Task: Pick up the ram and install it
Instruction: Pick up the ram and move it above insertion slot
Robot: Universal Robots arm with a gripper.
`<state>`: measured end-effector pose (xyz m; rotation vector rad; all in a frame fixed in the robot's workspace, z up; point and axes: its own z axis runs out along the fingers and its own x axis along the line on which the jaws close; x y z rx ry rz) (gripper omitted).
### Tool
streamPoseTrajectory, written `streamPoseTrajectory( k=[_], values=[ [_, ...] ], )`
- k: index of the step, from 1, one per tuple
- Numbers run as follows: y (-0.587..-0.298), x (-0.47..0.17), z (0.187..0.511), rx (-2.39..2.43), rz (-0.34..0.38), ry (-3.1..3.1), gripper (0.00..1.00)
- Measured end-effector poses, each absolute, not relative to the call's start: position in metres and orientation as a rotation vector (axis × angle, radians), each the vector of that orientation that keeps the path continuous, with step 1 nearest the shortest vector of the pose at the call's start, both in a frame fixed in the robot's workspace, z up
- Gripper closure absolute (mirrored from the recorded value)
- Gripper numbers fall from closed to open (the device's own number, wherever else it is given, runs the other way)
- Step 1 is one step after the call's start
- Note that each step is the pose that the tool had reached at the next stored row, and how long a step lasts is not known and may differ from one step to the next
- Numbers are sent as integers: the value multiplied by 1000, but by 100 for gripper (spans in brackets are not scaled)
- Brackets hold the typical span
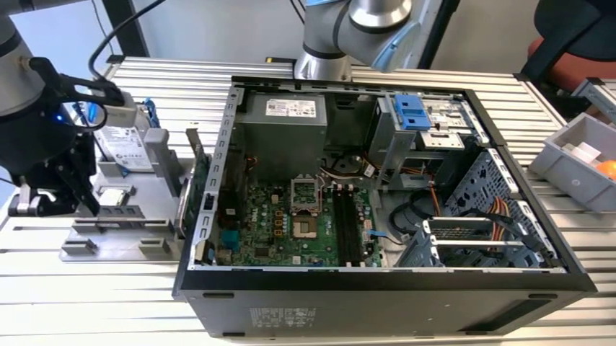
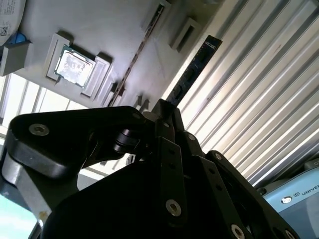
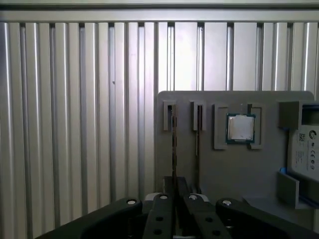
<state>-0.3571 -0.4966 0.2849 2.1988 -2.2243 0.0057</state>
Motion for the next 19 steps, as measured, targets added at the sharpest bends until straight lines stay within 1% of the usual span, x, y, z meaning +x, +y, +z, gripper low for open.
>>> streamPoseTrajectory(
  k=[19],
  values=[
    [-497, -357, 306, 2199, 6, -2224, 100]
  ],
)
